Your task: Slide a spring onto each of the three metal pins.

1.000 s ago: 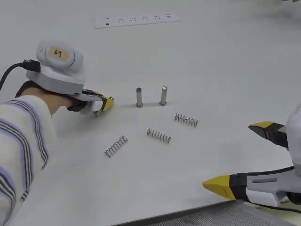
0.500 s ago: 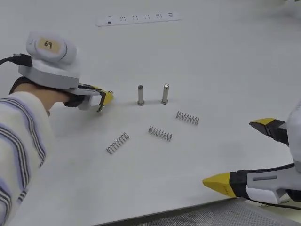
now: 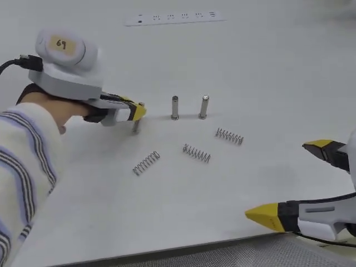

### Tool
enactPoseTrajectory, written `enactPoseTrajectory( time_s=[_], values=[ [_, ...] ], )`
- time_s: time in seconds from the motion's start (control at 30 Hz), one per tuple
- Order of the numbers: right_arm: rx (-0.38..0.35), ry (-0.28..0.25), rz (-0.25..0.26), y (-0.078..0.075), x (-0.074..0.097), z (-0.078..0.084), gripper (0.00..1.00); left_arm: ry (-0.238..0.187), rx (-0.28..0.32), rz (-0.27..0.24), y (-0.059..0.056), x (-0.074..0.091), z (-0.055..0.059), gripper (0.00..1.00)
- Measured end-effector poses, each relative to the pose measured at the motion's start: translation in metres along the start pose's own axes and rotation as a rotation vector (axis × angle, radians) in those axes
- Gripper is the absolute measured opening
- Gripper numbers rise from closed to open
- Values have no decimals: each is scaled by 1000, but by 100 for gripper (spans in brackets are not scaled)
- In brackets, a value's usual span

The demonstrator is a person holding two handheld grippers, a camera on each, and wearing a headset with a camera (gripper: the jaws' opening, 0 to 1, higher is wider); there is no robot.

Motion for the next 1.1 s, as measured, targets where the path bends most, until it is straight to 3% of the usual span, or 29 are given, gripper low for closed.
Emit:
enactPoseTrajectory(
  time_s=[0.33,0.7,1.1],
  values=[
    [3,-14,4,0,-1,-4,98,-7,-36,-5,-12,3,-3,0],
    [-5,-5,-6,2,-1,-2,97,2,-80,-46,-11,5,-5,0],
    [-10,0,-23,6,-1,-1,97,10,-100,-51,-12,1,-7,0]
  ],
)
Point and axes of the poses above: the centre of the closed fingertips' face, and the gripper's own axes: x roughly backward along the fingers, y roughly to its left, z roughly out of its underside, the point moved 2 cm from there along x, roughly backward along the fingers, and after that the axes turned 15 degrees about z, right-handed, at the moved point
